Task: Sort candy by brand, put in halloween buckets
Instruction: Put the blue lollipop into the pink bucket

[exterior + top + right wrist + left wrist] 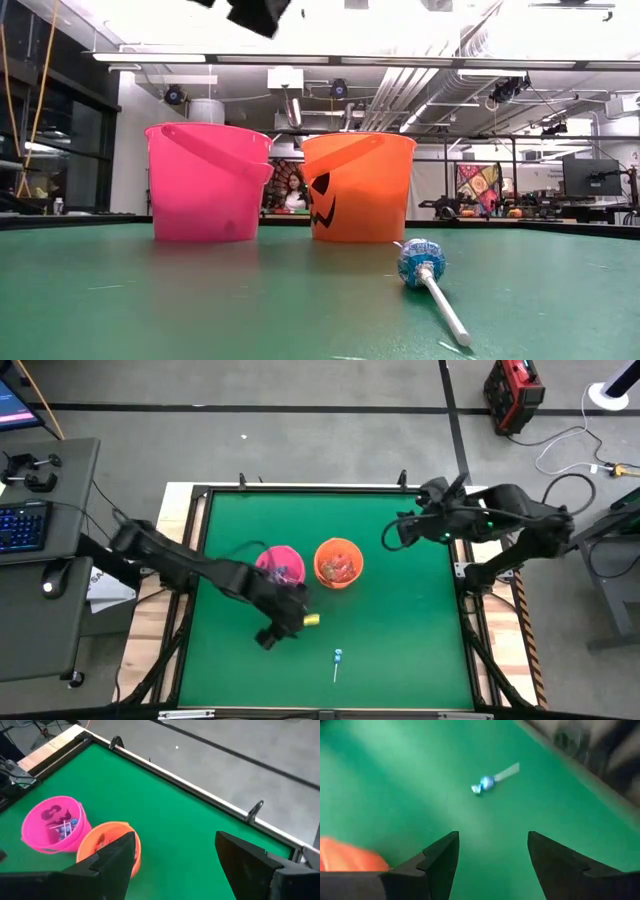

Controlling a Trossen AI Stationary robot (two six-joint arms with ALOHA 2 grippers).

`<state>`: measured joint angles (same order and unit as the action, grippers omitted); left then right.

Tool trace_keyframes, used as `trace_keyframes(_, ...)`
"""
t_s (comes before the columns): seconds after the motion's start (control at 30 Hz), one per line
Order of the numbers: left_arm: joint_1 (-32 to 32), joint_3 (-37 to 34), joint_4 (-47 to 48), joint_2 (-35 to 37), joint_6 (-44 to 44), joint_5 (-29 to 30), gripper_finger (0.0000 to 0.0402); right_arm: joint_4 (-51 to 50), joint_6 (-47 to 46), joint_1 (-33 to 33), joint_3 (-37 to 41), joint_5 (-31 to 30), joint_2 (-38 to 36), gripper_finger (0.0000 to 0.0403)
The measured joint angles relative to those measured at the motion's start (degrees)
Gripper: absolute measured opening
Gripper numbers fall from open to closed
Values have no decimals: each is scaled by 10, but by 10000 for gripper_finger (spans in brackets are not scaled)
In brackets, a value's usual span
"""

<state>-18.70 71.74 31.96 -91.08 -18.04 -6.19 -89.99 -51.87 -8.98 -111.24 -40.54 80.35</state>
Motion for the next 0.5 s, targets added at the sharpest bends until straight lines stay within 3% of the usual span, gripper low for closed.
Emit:
trace_keyframes(0.17,-7,78,7,-121,-210,31,227,0,-30,-14,49,20,-27,268)
trace_keyframes(0.5,-18,195,-45,-287,-330,16,227,2,-77,-29,180,105,-28,268)
